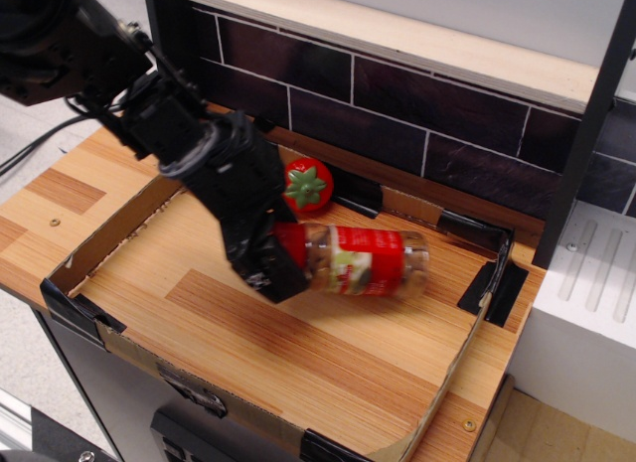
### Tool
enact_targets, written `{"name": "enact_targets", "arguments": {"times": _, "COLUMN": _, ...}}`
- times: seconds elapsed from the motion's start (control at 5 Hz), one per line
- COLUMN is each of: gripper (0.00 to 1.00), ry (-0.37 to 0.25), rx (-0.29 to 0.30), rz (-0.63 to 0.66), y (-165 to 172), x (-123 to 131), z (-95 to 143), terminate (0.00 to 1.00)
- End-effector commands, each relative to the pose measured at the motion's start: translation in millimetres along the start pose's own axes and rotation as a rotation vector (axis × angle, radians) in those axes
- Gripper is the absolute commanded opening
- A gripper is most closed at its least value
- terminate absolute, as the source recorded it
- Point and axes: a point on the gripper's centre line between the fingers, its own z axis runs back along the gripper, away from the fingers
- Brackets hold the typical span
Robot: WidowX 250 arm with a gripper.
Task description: Topple basil bottle
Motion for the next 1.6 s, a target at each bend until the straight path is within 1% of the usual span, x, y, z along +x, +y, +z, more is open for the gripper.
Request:
{"name": "enact_targets", "arguments": {"times": 0.0, "gripper": 0.00, "ry": 0.139, "rx": 0.141, "rz": 0.034, "y": 7, "x": -14, "z": 13, "terminate": 0.00}}
{"name": "enact_targets", "arguments": {"times": 0.2, "gripper": 0.00, "ry": 0.273, "rx": 0.170, "rz": 0.128, "y": 7, "x": -6, "z": -2, "terminate": 0.00}}
{"name": "enact_targets", "arguments": {"times": 0.4, "gripper": 1.00, "ry": 0.280, "rx": 0.169, "rz": 0.172, "y": 4, "x": 5, "z": 1, "terminate": 0.00}}
{"name": "enact_targets", "arguments": {"times": 0.6, "gripper": 1.00, "ry": 0.385, "rx": 0.209, "rz": 0.217, "y": -2, "x": 21, "z": 10, "terminate": 0.00}}
{"name": "enact_targets", "arguments": {"times": 0.8, "gripper": 1.00, "ry": 0.382, "rx": 0.183, "rz": 0.257, "y": -9, "x": 38, "z": 22, "terminate": 0.00}}
{"name": "enact_targets", "arguments": {"times": 1.0, "gripper": 1.00, "ry": 0.433, "rx": 0.154, "rz": 0.342, "y": -10, "x": 56, "z": 34, "terminate": 0.00}}
{"name": "enact_targets", "arguments": {"times": 1.2, "gripper": 1.00, "ry": 0.412, "rx": 0.171, "rz": 0.364, "y": -10, "x": 69, "z": 39, "terminate": 0.00}}
{"name": "enact_targets", "arguments": {"times": 1.4, "gripper": 1.00, "ry": 0.412, "rx": 0.171, "rz": 0.364, "y": -10, "x": 69, "z": 39, "terminate": 1.00}}
